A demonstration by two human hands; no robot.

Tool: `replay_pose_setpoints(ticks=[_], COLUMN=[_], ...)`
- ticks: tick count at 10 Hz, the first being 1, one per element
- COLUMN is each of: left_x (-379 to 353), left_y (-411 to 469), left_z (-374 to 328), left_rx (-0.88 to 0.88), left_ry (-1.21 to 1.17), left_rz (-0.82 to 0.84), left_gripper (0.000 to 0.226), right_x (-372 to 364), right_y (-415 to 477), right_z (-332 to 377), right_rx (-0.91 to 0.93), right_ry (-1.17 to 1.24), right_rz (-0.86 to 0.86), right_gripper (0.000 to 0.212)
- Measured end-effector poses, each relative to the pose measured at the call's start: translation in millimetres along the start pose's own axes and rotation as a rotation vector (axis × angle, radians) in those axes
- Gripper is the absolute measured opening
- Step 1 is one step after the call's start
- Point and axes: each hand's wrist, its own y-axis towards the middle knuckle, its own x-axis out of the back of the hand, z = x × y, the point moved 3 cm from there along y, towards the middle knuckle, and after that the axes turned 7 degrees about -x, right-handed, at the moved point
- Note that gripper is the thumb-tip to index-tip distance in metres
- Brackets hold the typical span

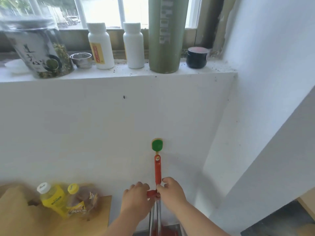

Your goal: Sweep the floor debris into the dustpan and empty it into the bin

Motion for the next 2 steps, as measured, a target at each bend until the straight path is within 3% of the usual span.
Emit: replay_pose_setpoints(ticks=[2], left_x=[37], left_y=[-35], left_z=[-3], left_rx=[-0.020], left_ry=[-0.070], left_rz=[-0.016], left_gripper=[0.041], right_x=[32], right_y=[-58], right_z=[18], right_rx=[0.043], right_ry=[-0.055], right_rz=[-0.037], right_gripper=[0.045])
